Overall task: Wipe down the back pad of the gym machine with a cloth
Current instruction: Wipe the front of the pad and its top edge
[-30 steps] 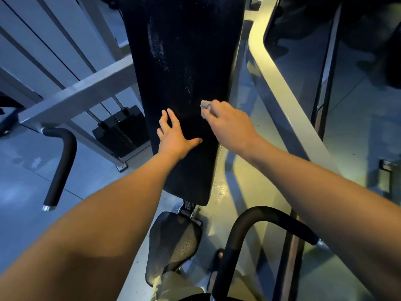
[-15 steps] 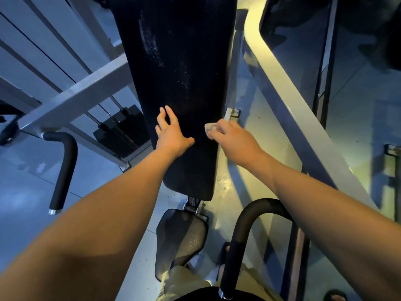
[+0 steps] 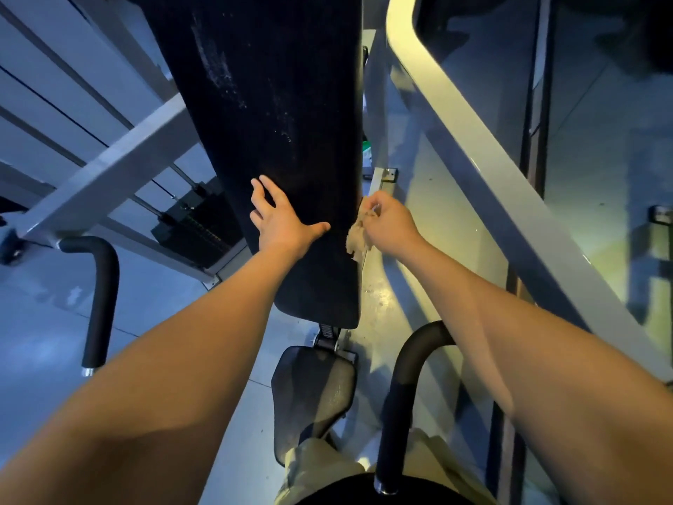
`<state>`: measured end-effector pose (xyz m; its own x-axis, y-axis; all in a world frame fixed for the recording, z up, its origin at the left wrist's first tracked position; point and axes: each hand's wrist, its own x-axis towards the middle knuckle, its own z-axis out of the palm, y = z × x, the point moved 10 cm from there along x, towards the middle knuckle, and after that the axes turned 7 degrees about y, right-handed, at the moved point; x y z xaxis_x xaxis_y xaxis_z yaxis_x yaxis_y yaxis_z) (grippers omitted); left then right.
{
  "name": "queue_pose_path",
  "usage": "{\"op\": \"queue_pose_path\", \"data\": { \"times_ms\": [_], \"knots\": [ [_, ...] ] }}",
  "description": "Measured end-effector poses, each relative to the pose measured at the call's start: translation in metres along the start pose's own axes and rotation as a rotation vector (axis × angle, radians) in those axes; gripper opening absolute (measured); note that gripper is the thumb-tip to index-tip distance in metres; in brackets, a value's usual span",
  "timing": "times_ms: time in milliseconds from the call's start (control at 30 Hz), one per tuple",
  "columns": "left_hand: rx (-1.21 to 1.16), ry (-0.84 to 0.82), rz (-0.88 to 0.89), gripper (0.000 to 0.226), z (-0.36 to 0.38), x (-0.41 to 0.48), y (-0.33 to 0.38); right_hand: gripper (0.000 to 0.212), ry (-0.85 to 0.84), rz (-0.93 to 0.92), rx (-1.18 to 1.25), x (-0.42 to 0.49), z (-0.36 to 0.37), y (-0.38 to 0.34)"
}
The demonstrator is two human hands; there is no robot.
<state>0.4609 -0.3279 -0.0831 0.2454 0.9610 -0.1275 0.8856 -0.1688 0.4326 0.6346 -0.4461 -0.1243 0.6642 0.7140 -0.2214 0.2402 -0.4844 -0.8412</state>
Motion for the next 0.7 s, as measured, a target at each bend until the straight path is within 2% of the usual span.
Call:
{"op": "queue_pose_path", "data": {
  "times_ms": [67,133,233,400,500,567,633,700],
  "knots": [
    [0.013,0.01,-0.005,0.139,0.001,0.0,0.001,0.016,0.029,0.035,0.143,0.012,-0.013,-0.014],
    [0.011,0.017,-0.004,0.14,0.002,0.001,0.003,0.016,0.097,-0.006,0.229,0.02,-0.03,-0.033],
    [0.011,0.031,-0.016,0.142,0.003,0.001,0.004,0.019,0.119,0.013,0.243,0.022,-0.022,-0.022],
    [-0.013,0.051,-0.053,0.142,0.007,-0.002,0.009,0.021,-0.131,0.247,0.013,0.013,0.029,0.034],
    [-0.016,0.075,-0.067,0.143,0.011,-0.001,0.007,0.031,-0.183,0.395,0.193,0.012,0.041,0.045],
    [-0.003,0.1,-0.06,0.144,0.011,0.001,0.006,0.029,-0.204,0.48,0.355,0.005,0.041,0.049],
    [0.009,0.119,-0.052,0.144,0.01,0.002,0.006,0.037,-0.274,0.464,0.421,-0.001,0.04,0.047],
    [0.015,0.133,-0.052,0.143,0.011,0.002,0.005,0.046,-0.291,0.399,0.337,0.001,0.035,0.048]
  ]
}}
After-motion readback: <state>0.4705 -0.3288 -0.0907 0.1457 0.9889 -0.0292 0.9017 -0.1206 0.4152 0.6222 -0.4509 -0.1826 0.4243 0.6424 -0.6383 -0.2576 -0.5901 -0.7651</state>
